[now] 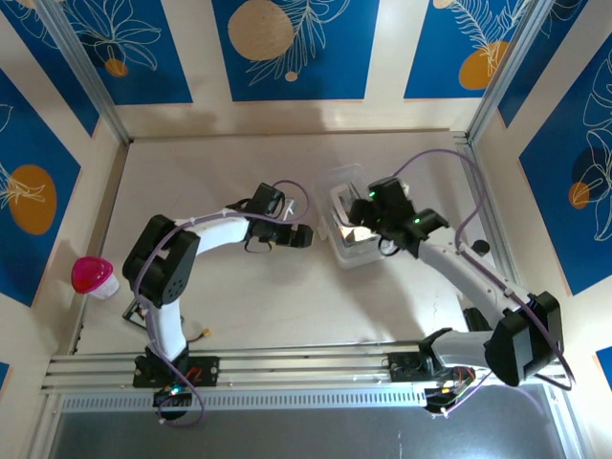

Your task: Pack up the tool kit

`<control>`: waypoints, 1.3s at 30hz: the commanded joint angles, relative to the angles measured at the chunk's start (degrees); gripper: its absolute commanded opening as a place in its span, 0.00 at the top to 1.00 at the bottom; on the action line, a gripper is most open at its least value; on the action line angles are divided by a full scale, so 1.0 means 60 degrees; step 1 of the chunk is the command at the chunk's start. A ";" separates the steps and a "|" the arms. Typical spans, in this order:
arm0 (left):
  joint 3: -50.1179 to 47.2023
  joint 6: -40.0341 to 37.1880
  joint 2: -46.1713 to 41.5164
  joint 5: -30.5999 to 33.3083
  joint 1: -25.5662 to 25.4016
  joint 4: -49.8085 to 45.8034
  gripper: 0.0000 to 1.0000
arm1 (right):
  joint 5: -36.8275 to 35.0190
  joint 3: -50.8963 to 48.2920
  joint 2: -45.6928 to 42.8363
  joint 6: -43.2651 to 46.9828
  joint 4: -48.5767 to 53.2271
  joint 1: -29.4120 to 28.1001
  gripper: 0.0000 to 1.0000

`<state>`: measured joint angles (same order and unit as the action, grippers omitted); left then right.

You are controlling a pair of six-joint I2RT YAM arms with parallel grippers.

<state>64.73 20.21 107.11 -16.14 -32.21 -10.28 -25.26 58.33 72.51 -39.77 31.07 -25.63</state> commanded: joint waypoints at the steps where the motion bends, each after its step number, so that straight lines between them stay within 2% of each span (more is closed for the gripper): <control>1: -0.0689 -0.1359 -0.0807 0.0740 -0.0296 0.1073 0.00 | 0.3414 0.0338 0.0584 0.1515 -0.0560 0.1340 0.05; 4: -0.1213 -0.2545 -0.0919 0.1797 -0.0786 0.2014 0.00 | 0.4760 0.0981 0.1630 0.2197 -0.0560 0.2208 0.01; 8: -0.1661 -0.3532 -0.0468 0.2276 -0.1267 0.3481 0.00 | 0.5814 0.1956 0.3138 0.2712 -0.0490 0.2672 0.01; 12: -0.1797 -0.3762 0.0164 0.2143 -0.1532 0.4676 0.00 | 0.6557 0.2488 0.4033 0.2649 -0.0859 0.2915 0.01; 16: -0.1958 -0.3599 0.0661 0.2457 -0.1622 0.5910 0.00 | 0.7048 0.2772 0.4481 0.2642 -0.1033 0.2953 0.01; 20: -0.1518 -0.3450 0.1351 0.3106 -0.1629 0.5857 0.00 | 0.7294 0.2916 0.4726 0.2652 -0.1048 0.2931 0.01; 27: -0.1184 -0.3241 0.1919 0.3213 -0.1608 0.6189 0.00 | 0.7430 0.2939 0.4835 0.2707 -0.1020 0.2825 0.01; 31: -0.1069 -0.2924 0.1974 0.3576 -0.1553 0.6022 0.00 | 0.7457 0.2986 0.4884 0.2755 -0.0992 0.2743 0.01; 34: -0.0884 -0.2468 0.1918 0.4225 -0.1446 0.5376 0.00 | 0.7503 0.3033 0.4928 0.2819 -0.0976 0.2644 0.01; 39: -0.1181 -0.1710 0.1567 0.4419 -0.1094 0.5188 0.00 | 0.7520 0.3102 0.5008 0.2942 -0.0861 0.2552 0.01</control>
<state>57.49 4.21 114.89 2.28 -42.00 23.24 13.96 75.66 101.71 -22.90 25.15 -8.21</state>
